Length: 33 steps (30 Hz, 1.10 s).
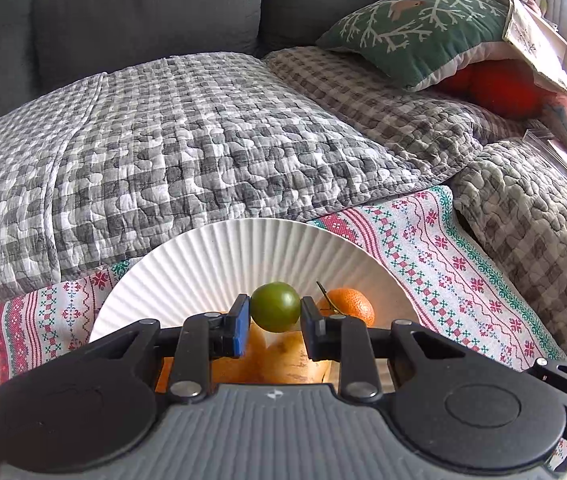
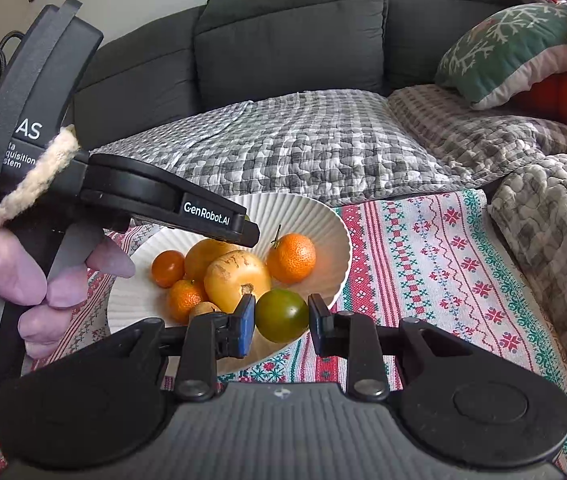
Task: Organize fruits
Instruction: 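Carry both green tomatoes over the white plate, then lower the green tomatoes into the plate and open both tools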
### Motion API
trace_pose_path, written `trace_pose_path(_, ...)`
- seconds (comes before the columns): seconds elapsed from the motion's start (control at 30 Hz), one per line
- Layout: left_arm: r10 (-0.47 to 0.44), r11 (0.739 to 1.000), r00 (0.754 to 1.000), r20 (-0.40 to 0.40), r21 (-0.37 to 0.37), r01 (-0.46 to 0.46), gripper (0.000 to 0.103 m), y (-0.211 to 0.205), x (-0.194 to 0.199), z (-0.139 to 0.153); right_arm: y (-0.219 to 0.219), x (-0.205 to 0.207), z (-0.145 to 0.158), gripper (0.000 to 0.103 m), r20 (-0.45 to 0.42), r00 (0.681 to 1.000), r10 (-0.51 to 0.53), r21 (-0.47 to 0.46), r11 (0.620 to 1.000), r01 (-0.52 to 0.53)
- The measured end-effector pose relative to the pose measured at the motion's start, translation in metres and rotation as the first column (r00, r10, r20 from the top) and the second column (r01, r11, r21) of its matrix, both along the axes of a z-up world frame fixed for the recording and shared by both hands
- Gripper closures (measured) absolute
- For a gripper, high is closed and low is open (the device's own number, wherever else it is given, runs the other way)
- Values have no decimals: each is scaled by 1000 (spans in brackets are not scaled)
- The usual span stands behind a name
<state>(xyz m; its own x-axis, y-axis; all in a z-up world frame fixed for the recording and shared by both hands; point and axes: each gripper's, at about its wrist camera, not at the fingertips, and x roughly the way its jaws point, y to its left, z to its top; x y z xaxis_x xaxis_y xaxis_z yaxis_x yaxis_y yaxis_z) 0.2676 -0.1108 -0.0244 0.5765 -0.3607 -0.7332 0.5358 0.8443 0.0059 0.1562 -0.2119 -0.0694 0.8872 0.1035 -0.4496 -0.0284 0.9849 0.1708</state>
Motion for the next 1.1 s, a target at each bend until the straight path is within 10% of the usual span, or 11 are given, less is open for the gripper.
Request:
trace_pose_path(0.5,10,1000,1000,12,16,-10,69,-10,9,-6,9,2,3,70,24,999,-26,-41,999,27)
trace_pose_path(1.1,84,996,995,46,-46,-82,18,29,-52,34,19,-35,28,21,-9,999,39,-75,996,-40)
